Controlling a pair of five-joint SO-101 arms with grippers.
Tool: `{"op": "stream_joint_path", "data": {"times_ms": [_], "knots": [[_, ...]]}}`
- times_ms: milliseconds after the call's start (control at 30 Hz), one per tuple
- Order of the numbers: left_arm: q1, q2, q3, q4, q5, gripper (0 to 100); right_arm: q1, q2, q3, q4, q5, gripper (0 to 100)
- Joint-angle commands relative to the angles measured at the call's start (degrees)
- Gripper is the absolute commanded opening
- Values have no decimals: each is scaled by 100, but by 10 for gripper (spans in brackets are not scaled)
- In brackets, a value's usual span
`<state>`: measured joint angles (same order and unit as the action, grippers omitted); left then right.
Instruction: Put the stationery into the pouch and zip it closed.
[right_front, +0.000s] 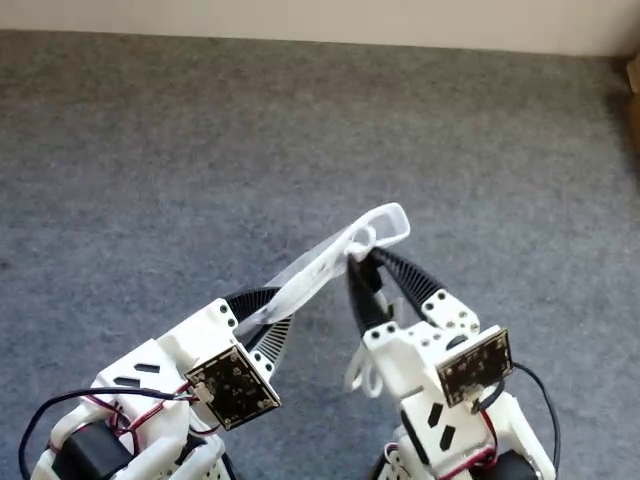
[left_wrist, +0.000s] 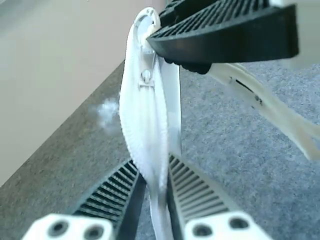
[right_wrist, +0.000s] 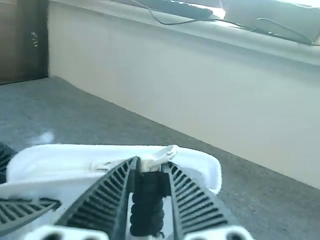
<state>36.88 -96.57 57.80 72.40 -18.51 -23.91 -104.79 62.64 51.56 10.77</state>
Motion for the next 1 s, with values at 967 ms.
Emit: {"op": "stream_joint_path", "data": {"times_ms": [967], "knots": [[-57, -75, -22, 281, 53, 5, 1024, -22, 268, -743, -26, 5]]}}
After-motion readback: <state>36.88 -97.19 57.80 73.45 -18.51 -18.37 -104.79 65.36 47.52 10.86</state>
